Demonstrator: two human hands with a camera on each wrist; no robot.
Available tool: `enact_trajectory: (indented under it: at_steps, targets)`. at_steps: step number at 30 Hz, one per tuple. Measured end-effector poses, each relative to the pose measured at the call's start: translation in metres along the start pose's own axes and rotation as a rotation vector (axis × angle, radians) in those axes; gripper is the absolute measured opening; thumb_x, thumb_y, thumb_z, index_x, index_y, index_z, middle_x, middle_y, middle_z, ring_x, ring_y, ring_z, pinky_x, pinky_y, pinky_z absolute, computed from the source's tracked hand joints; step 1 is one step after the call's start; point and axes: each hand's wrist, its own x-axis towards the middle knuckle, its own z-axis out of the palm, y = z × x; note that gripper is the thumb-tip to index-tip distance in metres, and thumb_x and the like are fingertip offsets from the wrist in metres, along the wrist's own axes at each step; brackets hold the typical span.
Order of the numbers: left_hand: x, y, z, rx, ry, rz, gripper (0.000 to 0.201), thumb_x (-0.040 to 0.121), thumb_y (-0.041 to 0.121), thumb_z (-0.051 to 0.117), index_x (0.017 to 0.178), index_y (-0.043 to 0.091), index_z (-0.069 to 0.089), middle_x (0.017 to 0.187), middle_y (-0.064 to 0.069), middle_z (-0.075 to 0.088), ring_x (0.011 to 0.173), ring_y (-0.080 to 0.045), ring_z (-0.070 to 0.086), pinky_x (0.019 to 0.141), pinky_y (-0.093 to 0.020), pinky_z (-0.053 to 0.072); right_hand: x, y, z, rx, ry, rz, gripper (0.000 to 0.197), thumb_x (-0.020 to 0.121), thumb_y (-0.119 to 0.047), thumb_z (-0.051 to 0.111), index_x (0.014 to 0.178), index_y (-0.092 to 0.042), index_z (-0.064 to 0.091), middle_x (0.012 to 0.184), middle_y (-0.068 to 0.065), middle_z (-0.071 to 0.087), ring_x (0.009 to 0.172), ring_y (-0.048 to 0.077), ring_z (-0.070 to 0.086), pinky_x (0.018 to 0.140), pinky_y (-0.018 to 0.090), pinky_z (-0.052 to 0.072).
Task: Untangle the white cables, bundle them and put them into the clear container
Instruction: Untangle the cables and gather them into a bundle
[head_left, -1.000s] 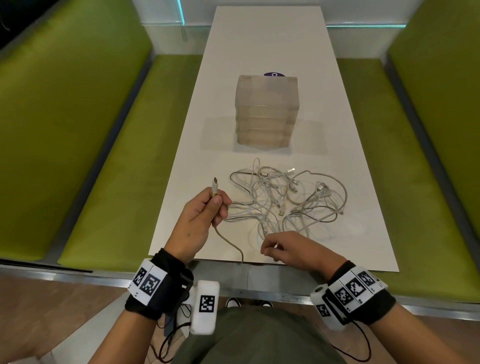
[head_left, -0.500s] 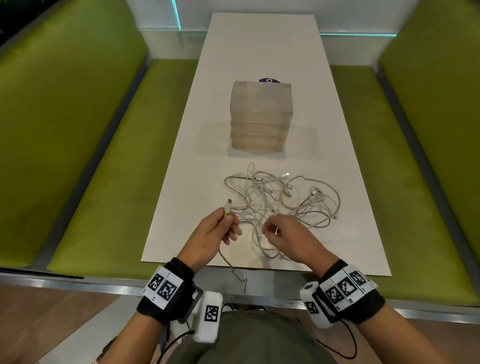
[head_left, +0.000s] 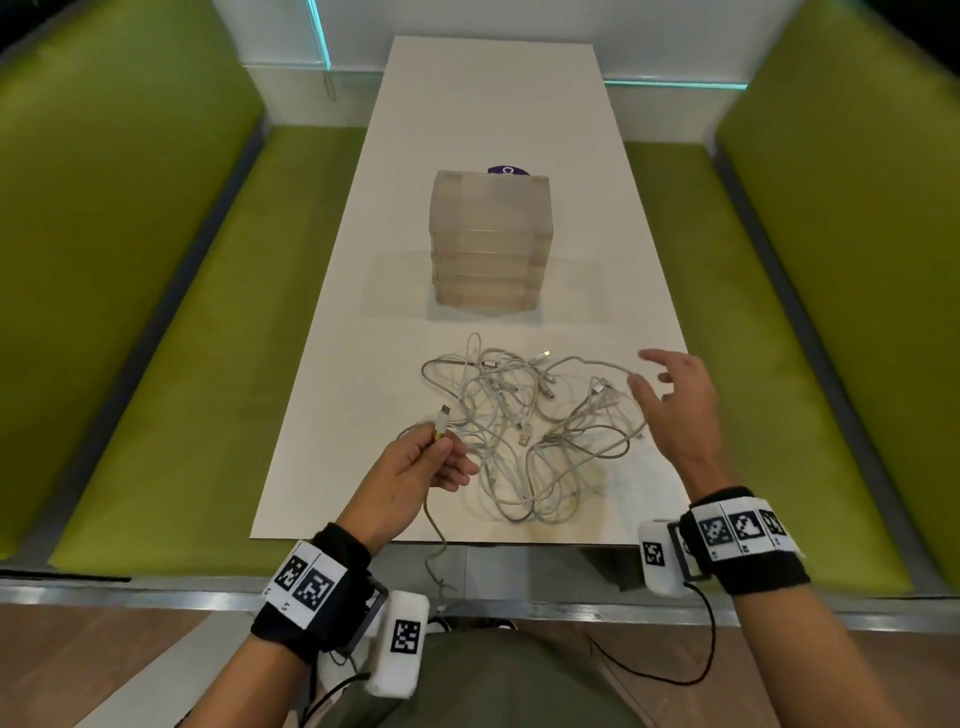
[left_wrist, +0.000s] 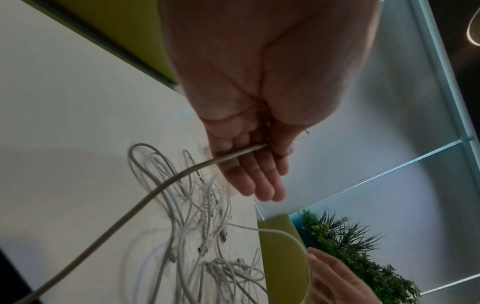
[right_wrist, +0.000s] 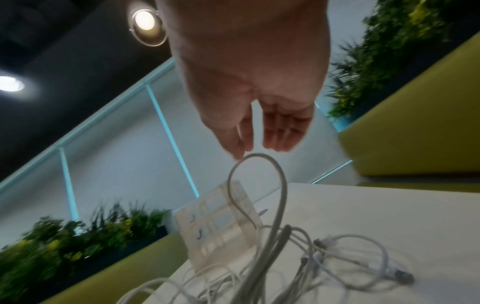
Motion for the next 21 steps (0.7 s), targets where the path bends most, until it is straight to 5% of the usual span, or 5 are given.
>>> enact_trajectory:
  at_steps: [4, 6, 9, 14, 21]
  targets:
    - [-0.003, 0.002, -0.001, -0.002, 0.012, 0.007, 0.026, 0.101, 0.003, 0.034, 0.090, 0.002, 0.058, 0.079, -0.009, 0.071, 0.067, -0.014, 0.065, 0.065, -0.024, 0.052, -0.001, -0.011, 0.000, 0.121, -0.338, 0.049, 0.009, 0.092, -0.024, 0.060, 0.089, -0.020, 0.066, 0.076, 0.000, 0.068, 0.069, 0.004, 0.060, 0.072, 0.025, 0.040]
    - [-0.003, 0.001, -0.002, -0.008, 0.021, 0.007, 0.026, 0.101, 0.004, 0.034, 0.090, 0.002, 0.058, 0.077, -0.007, 0.072, 0.067, -0.014, 0.065, 0.066, -0.024, 0.053, -0.006, -0.019, 0.003, 0.133, -0.446, 0.008, 0.009, 0.091, -0.024, 0.062, 0.096, -0.018, 0.066, 0.083, -0.001, 0.069, 0.078, 0.004, 0.063, 0.075, 0.025, 0.043]
    - [-0.004, 0.001, -0.002, -0.013, 0.026, 0.007, 0.026, 0.101, 0.005, 0.034, 0.091, 0.001, 0.058, 0.078, -0.007, 0.073, 0.068, -0.014, 0.065, 0.066, -0.024, 0.053, -0.002, -0.033, 0.006, 0.093, -0.400, 0.028, 0.047, 0.086, -0.038, 0.066, 0.127, -0.019, 0.054, 0.108, -0.004, 0.062, 0.099, 0.014, 0.058, 0.085, 0.027, 0.042]
    - [-0.005, 0.002, -0.002, -0.015, 0.021, 0.009, 0.026, 0.101, 0.005, 0.035, 0.091, 0.002, 0.058, 0.078, -0.007, 0.073, 0.069, -0.015, 0.066, 0.066, -0.024, 0.053, 0.035, -0.046, 0.018, 0.004, -0.423, 0.143, 0.056, 0.089, -0.055, 0.051, 0.110, -0.004, 0.062, 0.098, 0.009, 0.071, 0.079, 0.020, 0.067, 0.072, 0.032, 0.050]
    - [-0.005, 0.005, -0.002, -0.036, 0.029, -0.006, 0.026, 0.102, 0.008, 0.035, 0.092, 0.001, 0.059, 0.082, -0.009, 0.074, 0.071, -0.018, 0.067, 0.068, -0.026, 0.054, 0.044, -0.047, 0.032, 0.175, -0.468, 0.270, 0.030, 0.096, -0.019, 0.053, 0.104, 0.008, 0.063, 0.079, 0.006, 0.072, 0.052, 0.010, 0.052, 0.047, 0.018, 0.037]
